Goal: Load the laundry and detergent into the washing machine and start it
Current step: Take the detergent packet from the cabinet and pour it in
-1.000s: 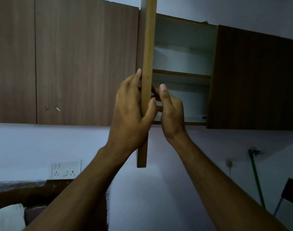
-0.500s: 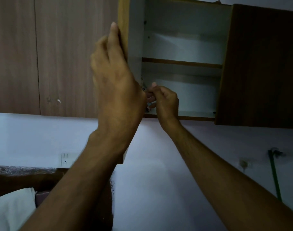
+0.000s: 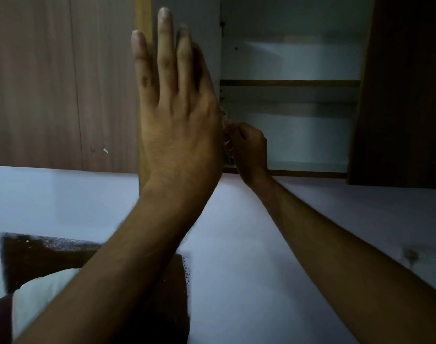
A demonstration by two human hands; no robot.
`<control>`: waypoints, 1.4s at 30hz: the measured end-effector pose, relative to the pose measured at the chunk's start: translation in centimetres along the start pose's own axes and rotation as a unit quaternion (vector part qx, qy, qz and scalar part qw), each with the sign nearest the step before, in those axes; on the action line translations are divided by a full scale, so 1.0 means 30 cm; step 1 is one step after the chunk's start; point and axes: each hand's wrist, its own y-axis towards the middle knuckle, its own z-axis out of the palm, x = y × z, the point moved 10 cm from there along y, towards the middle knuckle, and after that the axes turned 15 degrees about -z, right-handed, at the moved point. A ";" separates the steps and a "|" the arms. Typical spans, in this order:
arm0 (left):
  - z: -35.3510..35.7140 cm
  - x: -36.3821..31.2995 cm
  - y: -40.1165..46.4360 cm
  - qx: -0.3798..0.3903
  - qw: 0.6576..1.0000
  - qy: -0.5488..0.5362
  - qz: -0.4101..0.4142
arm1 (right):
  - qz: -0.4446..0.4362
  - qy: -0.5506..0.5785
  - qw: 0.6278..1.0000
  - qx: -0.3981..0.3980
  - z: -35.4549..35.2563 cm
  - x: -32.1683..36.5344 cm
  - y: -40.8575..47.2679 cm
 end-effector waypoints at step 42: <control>1.713 -0.558 -0.036 0.389 0.675 -0.487 -0.394 | 0.104 -0.187 0.970 0.115 -0.160 -0.977 0.346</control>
